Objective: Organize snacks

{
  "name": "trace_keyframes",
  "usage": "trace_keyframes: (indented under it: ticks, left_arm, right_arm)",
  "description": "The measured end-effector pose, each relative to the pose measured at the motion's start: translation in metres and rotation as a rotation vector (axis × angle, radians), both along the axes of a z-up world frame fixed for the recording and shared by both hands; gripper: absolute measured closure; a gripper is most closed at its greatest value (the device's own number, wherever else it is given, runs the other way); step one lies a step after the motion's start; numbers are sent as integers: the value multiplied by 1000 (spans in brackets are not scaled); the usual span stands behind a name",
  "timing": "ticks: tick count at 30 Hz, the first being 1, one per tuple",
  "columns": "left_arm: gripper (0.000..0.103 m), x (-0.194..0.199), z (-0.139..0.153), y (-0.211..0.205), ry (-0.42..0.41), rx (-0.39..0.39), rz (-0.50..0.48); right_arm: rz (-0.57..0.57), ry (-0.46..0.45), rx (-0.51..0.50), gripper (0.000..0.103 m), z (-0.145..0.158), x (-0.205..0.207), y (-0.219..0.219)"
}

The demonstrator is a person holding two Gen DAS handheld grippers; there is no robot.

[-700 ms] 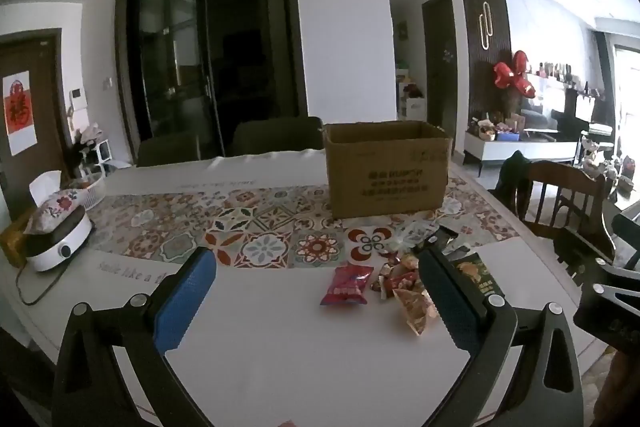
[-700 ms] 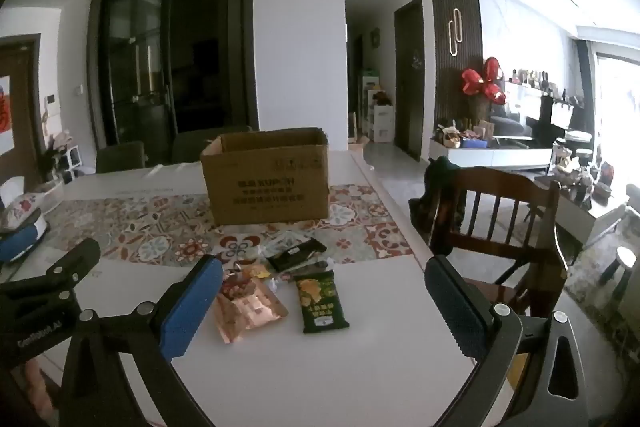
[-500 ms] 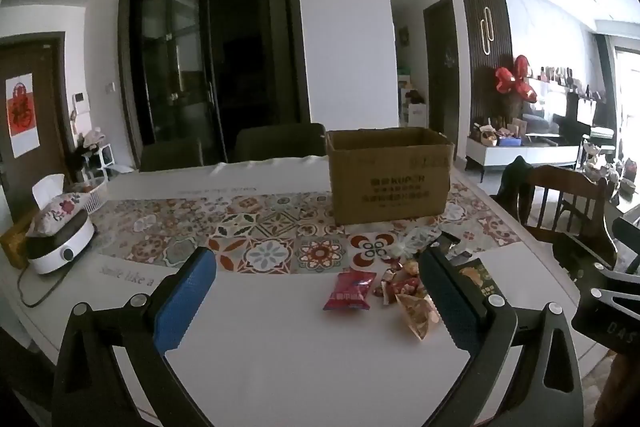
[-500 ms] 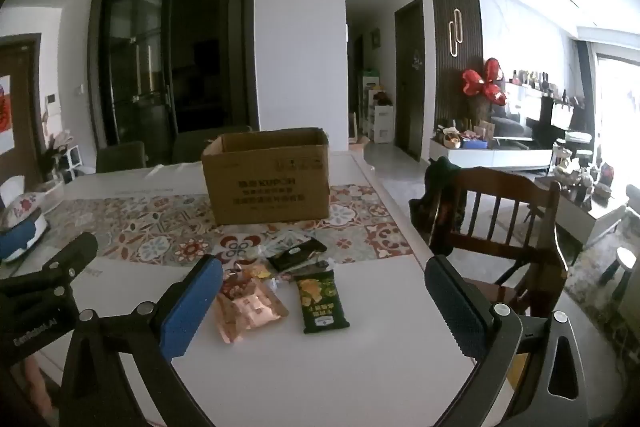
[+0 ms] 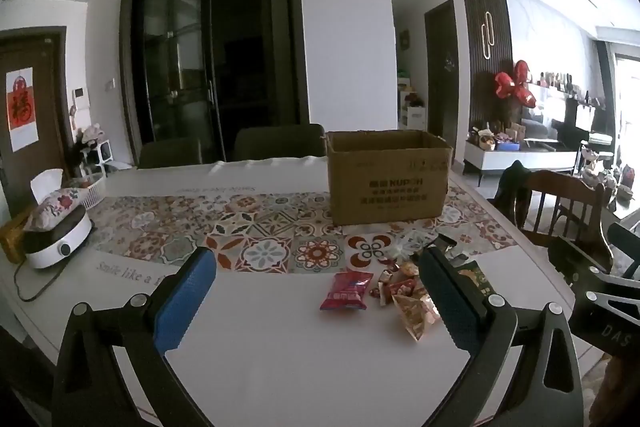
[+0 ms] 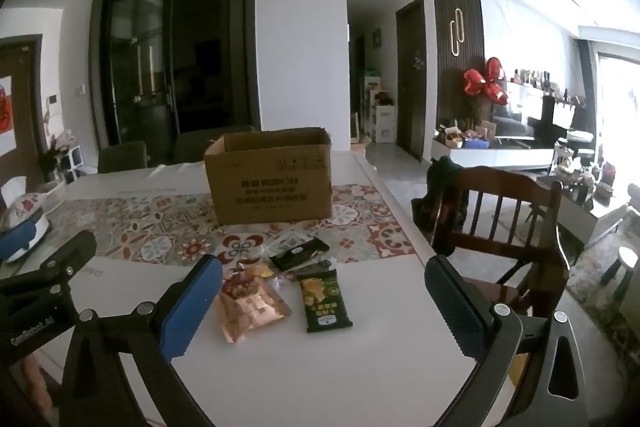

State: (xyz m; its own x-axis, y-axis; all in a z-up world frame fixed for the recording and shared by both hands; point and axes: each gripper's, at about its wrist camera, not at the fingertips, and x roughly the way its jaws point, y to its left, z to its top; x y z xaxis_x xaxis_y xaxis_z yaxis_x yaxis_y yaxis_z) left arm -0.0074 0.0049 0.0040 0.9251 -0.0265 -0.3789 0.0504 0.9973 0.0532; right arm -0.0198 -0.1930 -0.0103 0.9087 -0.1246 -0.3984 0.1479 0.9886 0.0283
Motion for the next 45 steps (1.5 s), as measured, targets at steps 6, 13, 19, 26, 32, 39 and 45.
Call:
trace_keyframes:
  ticks: [6,13,19,26,32,39,45]
  left_arm:
    - [0,0,-1,0,-1,-2,0]
    - [0,0,0,1,0,-2,0]
    - [0,0,0,1,4,-5,-1]
    - [0,0,-1,1,3,-5,-1]
    - [0,0,-1,2,6,-7,-1]
    - [0,0,-2,2,6,-7,-2]
    - [0,0,-2,2,7,-8,-2]
  right_arm:
    - [0,0,1,1,0,0,0]
    - [2,2,0,1,0,0,2]
    - [3,3,0,1,1,0,4]
    - [2,3,0,1,0,0,5]
    - [2,4,-1,1,0,1,4]
    - [3,5,0,1,0,1,4]
    - [3,6,-1,1,0,1,4]
